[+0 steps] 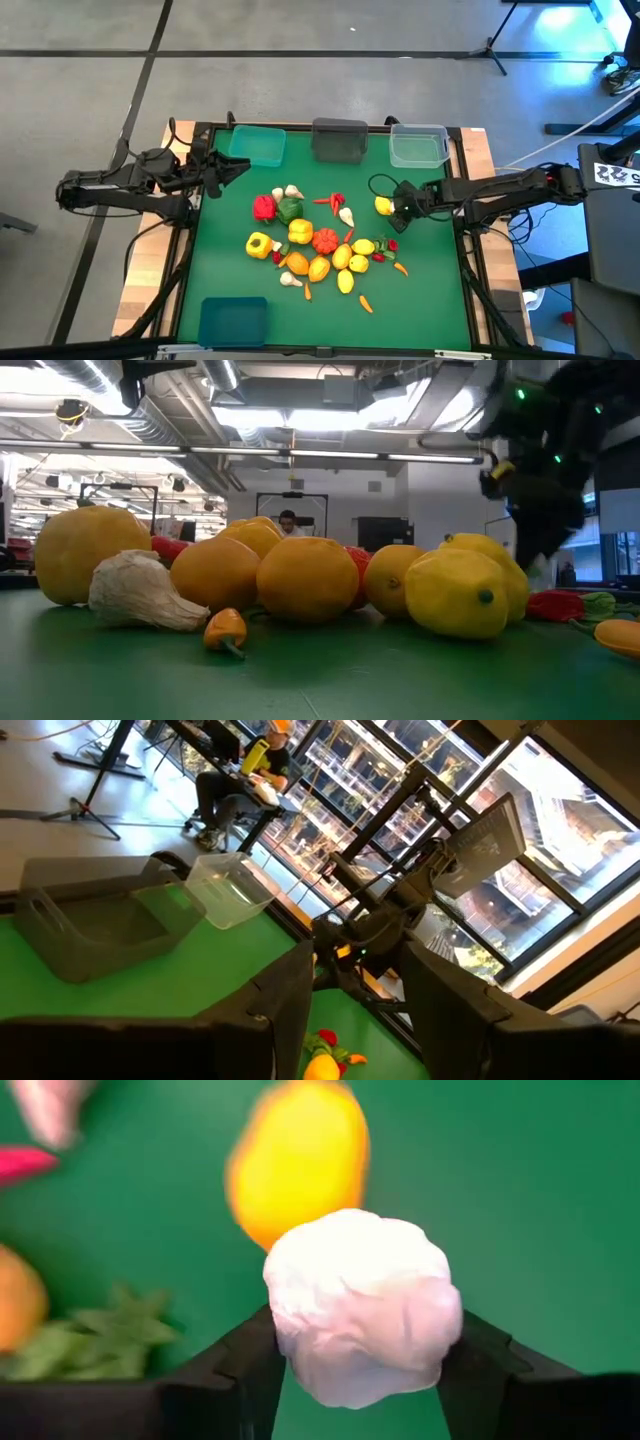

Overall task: Sort produce into baskets
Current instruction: Put the white garlic into the transparent bin

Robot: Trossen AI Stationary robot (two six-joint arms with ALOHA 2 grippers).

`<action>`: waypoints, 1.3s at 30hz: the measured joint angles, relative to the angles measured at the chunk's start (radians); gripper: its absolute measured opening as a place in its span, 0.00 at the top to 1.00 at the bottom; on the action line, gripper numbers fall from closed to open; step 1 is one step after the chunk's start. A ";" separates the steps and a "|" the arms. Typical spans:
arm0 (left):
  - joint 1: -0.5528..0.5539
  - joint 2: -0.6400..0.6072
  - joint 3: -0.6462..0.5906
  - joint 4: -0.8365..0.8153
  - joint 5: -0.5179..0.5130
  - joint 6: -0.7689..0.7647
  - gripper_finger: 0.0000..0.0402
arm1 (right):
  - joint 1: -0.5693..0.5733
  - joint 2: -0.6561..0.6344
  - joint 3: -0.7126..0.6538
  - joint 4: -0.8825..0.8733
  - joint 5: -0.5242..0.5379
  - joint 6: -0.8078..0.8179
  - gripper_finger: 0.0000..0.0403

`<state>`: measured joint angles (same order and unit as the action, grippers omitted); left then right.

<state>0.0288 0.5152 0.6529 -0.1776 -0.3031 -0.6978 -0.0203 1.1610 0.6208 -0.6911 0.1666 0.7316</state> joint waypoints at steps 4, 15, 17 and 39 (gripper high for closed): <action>0.000 0.000 0.000 0.000 0.000 0.004 0.63 | -0.028 0.000 0.097 -0.070 0.036 -0.055 0.52; 0.000 0.000 0.000 0.000 0.000 0.004 0.63 | -0.425 0.000 0.297 -0.103 0.045 -0.190 0.52; 0.000 0.000 0.000 0.000 0.000 0.000 0.63 | -0.528 0.000 0.299 -0.103 0.040 -0.195 0.52; 0.000 0.000 0.000 -0.052 -0.072 -0.007 0.63 | -0.858 0.206 0.299 0.013 -0.002 -0.448 0.31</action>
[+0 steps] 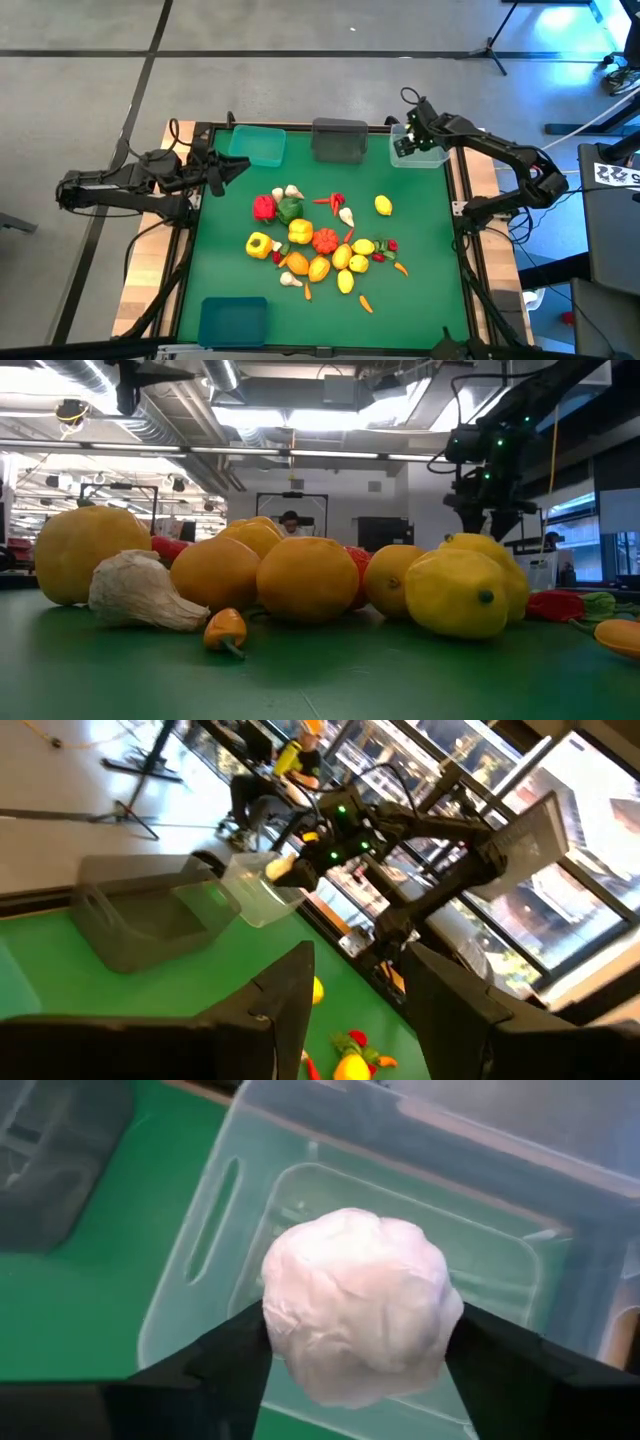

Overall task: Sort produce into baskets
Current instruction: Put the white garlic into the transparent bin, then put the yellow lemon into the black bin

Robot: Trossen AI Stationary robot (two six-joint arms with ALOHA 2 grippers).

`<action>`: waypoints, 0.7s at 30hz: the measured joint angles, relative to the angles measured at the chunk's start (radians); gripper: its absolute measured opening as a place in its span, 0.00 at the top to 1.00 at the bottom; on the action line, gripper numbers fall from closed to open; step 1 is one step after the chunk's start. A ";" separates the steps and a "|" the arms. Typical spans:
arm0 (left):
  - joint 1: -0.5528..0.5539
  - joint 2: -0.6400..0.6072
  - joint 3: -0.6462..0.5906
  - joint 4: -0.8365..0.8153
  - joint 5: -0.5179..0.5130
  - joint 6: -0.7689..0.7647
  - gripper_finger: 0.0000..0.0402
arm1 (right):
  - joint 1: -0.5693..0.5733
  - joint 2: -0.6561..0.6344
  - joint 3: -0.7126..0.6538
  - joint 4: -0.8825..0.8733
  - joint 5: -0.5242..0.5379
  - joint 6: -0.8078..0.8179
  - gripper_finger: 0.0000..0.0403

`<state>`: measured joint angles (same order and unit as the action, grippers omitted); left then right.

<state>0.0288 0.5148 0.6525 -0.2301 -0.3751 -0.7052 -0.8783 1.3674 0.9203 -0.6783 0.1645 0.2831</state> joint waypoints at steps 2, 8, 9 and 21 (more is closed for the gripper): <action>0.000 0.000 0.000 0.000 -0.003 0.000 0.63 | 0.000 0.000 0.000 -0.002 0.001 0.000 0.27; 0.000 0.000 0.000 0.000 -0.004 0.005 0.63 | 0.000 0.000 0.000 -0.003 -0.022 -0.004 0.19; 0.000 0.000 0.000 0.000 -0.004 0.011 0.63 | 0.000 0.000 0.004 -0.008 -0.036 -0.004 0.19; 0.000 0.000 0.000 -0.052 -0.004 0.039 0.63 | 0.138 -0.100 0.242 -0.078 -0.432 -0.083 0.22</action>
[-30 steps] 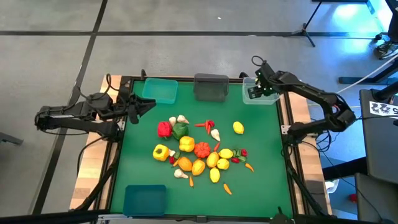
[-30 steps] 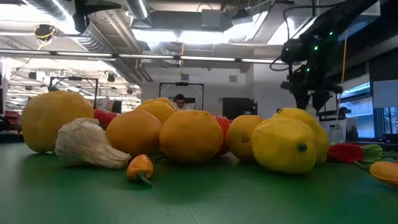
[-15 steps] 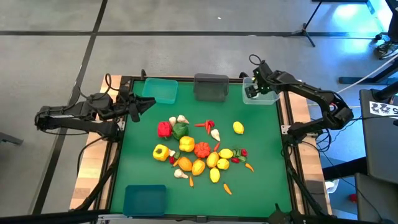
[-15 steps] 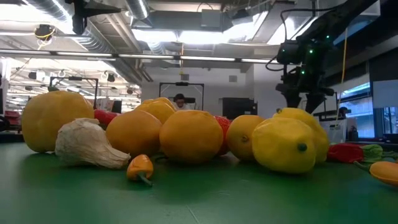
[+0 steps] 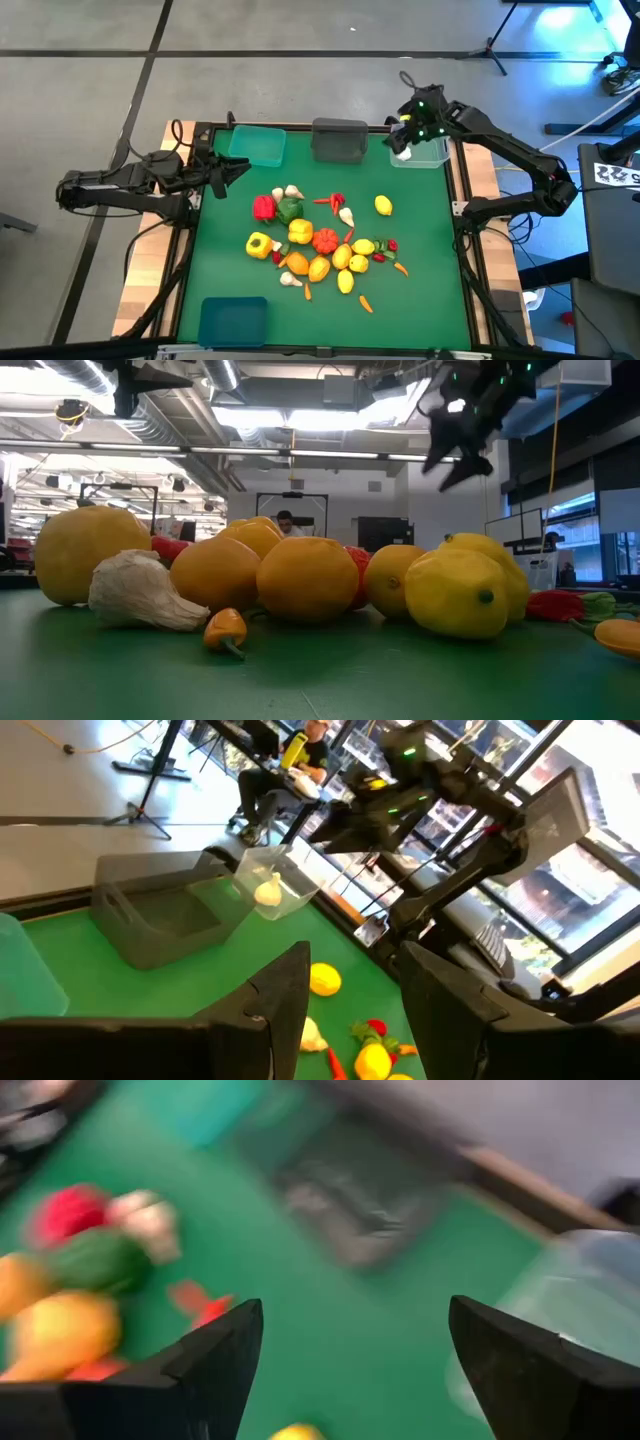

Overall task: Sort produce into baskets
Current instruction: Put the yellow lemon into the black bin

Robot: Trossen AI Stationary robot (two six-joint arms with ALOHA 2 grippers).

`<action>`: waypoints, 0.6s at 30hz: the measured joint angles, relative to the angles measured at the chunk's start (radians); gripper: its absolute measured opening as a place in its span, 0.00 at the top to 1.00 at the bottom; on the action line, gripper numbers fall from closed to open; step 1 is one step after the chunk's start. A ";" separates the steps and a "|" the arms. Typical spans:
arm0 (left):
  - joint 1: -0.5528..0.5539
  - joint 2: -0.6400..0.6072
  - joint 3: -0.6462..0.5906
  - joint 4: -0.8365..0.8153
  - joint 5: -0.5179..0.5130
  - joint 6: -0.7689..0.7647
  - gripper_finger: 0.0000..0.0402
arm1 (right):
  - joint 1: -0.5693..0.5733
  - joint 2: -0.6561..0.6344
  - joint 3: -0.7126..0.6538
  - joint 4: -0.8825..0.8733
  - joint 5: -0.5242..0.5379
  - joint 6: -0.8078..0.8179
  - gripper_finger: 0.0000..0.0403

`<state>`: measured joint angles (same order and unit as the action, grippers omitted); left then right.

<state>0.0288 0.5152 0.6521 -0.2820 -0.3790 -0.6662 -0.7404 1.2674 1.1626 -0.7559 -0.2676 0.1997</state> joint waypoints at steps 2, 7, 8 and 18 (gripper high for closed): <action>0.000 0.000 0.000 -0.014 0.000 -0.001 0.63 | 0.078 0.000 0.007 -0.021 -0.025 0.002 0.21; 0.000 0.000 0.000 -0.029 0.000 -0.010 0.63 | 0.298 0.043 0.005 -0.170 0.110 0.002 0.22; 0.000 0.000 0.000 -0.029 0.000 -0.008 0.63 | 0.333 0.055 0.005 -0.199 0.155 0.003 0.22; 0.000 0.000 0.000 -0.029 0.000 0.011 0.63 | 0.503 0.209 0.004 -0.277 0.308 0.249 0.11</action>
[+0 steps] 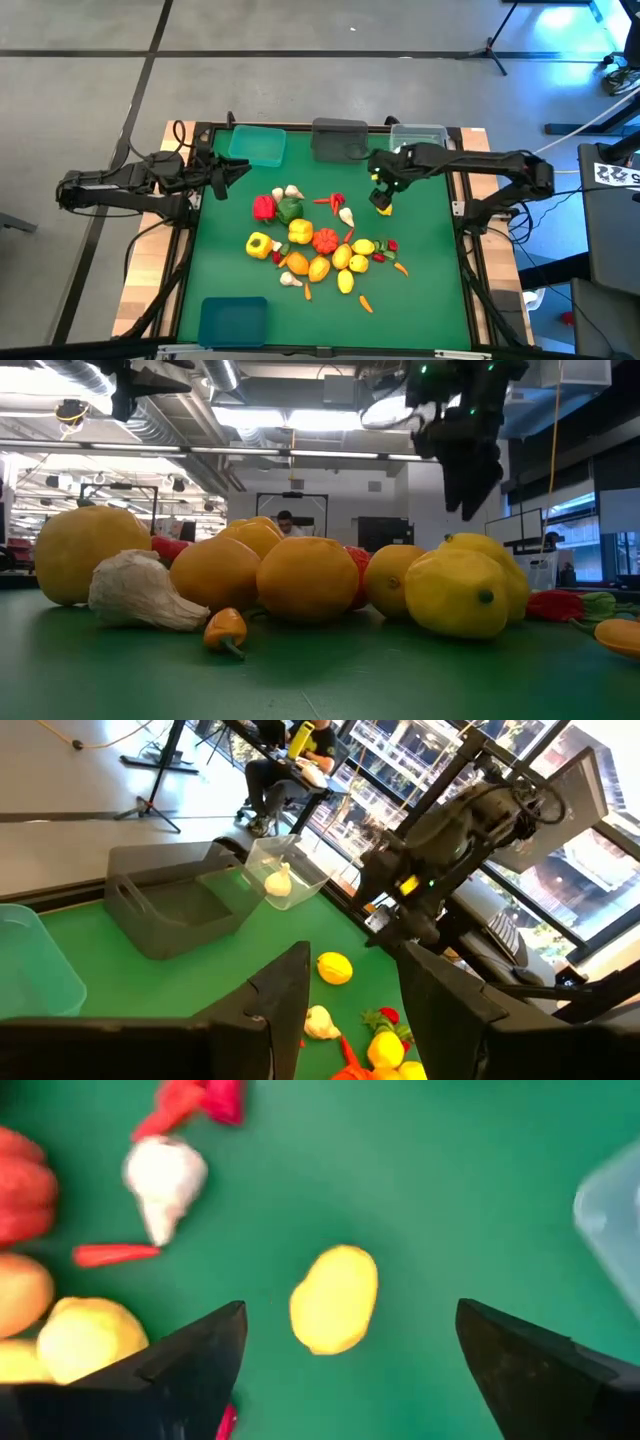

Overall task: Sort produce into baskets
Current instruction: Put the yellow lemon into the black bin

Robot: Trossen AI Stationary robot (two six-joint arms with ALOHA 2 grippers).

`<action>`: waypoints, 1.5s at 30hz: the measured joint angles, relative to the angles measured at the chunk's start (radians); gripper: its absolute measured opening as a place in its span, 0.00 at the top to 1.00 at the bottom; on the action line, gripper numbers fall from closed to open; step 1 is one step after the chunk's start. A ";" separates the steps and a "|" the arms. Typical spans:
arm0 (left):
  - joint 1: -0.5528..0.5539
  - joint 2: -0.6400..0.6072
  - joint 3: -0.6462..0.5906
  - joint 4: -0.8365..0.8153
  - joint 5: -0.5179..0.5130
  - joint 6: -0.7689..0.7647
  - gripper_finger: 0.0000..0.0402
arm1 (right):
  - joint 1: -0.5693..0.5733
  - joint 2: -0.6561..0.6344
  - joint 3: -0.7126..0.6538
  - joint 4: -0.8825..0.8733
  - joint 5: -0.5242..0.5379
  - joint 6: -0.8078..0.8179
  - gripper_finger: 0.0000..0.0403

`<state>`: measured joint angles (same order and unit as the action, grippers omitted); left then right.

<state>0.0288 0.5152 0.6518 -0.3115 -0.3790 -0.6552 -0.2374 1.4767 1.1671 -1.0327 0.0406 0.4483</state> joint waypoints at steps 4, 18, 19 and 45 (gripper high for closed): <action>0.000 0.000 0.000 0.000 0.000 0.000 0.63 | 0.008 0.065 -0.012 -0.017 0.016 0.068 0.10; 0.000 0.000 0.000 -0.002 0.000 0.003 0.62 | 0.009 0.074 -0.293 0.348 -0.054 0.127 0.10; 0.000 0.000 0.000 -0.002 0.000 0.002 0.62 | 0.009 0.074 -0.302 0.367 -0.056 0.126 0.10; 0.000 0.000 0.000 -0.040 0.000 -0.025 0.63 | 0.009 0.075 -0.281 0.377 -0.027 0.128 0.60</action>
<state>0.0288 0.5152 0.6521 -0.3511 -0.3786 -0.6804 -0.2286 1.5520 0.8861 -0.6556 0.0141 0.5760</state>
